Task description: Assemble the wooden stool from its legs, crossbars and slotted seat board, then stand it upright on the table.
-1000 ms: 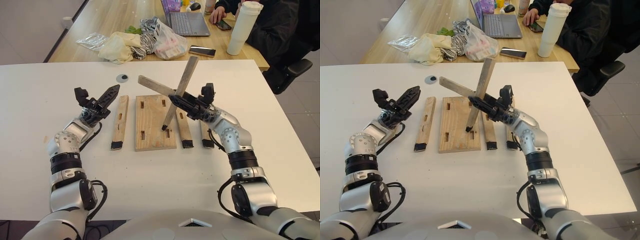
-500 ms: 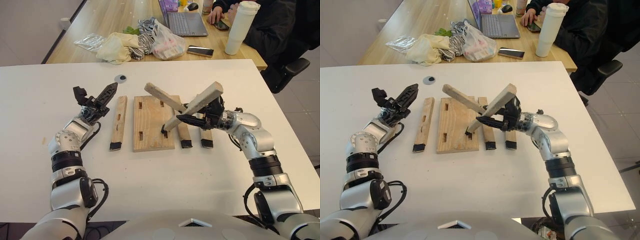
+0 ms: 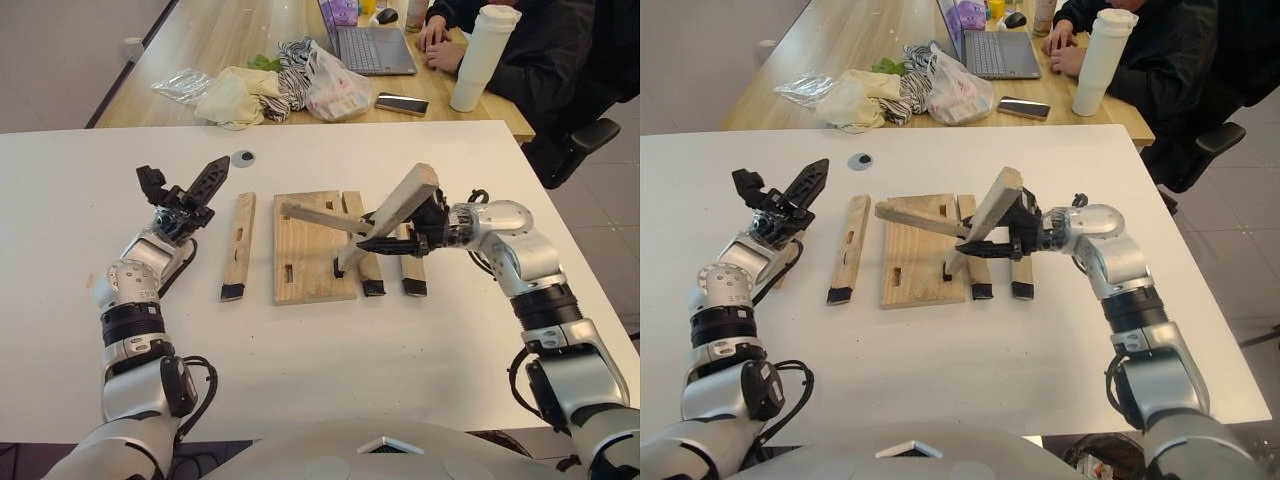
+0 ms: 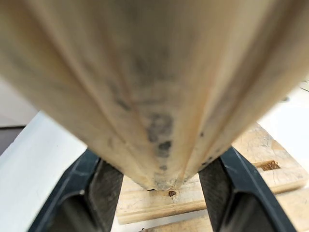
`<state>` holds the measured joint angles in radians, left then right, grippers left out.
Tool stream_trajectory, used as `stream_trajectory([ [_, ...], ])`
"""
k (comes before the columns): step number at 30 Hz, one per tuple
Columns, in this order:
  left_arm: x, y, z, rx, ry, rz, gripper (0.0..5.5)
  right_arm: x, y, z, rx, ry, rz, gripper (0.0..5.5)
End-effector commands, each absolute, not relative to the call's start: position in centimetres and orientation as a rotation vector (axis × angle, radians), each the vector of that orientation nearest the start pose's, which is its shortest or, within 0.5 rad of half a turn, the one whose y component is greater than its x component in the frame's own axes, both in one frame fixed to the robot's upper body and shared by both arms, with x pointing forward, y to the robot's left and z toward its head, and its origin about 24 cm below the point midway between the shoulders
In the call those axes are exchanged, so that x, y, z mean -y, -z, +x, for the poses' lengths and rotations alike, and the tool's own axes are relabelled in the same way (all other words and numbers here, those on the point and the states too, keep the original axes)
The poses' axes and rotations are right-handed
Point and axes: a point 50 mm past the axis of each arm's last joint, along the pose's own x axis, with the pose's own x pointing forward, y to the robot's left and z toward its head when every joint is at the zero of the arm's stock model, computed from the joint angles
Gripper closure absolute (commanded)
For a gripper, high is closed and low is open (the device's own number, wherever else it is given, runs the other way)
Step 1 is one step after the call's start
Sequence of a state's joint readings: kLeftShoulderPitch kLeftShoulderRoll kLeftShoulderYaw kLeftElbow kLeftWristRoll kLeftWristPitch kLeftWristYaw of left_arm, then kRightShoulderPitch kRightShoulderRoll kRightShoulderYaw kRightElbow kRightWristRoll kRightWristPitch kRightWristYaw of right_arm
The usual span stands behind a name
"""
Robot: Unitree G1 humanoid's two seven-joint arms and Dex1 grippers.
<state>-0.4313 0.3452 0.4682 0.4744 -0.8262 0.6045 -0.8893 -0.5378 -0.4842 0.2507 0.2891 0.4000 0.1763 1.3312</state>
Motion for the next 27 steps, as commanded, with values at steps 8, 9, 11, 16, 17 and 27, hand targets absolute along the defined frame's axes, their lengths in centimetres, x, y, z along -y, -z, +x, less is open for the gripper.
stream_trajectory([
  [8, -23.7, -7.5, 29.9, -0.002, 0.602, -0.880, 1.97, 10.9, -4.2, 28.8, -0.608, -1.597, -0.429, 3.47],
  [9, -23.8, -7.5, 29.9, -0.002, 0.598, -0.881, 1.97, 11.1, -3.3, 28.4, -0.636, -1.587, -0.446, 3.47],
  [11, -23.7, -7.4, 29.8, -0.007, 0.592, -0.882, 1.97, 11.5, -1.8, 27.5, -0.684, -1.583, -0.461, 3.47],
  [16, -23.9, -7.3, 29.9, -0.023, 0.580, -0.873, 1.97, 11.4, -2.9, 28.0, -0.607, -1.555, -0.416, 3.18],
  [17, -23.9, -7.3, 29.9, -0.023, 0.582, -0.873, 1.97, 11.1, -4.3, 29.0, -0.537, -1.533, -0.409, 3.02],
  [27, -23.3, -7.0, 29.6, -0.028, 0.589, -0.882, 1.97, 13.4, -13.8, 31.2, -0.198, -1.428, -0.621, 1.50],
])
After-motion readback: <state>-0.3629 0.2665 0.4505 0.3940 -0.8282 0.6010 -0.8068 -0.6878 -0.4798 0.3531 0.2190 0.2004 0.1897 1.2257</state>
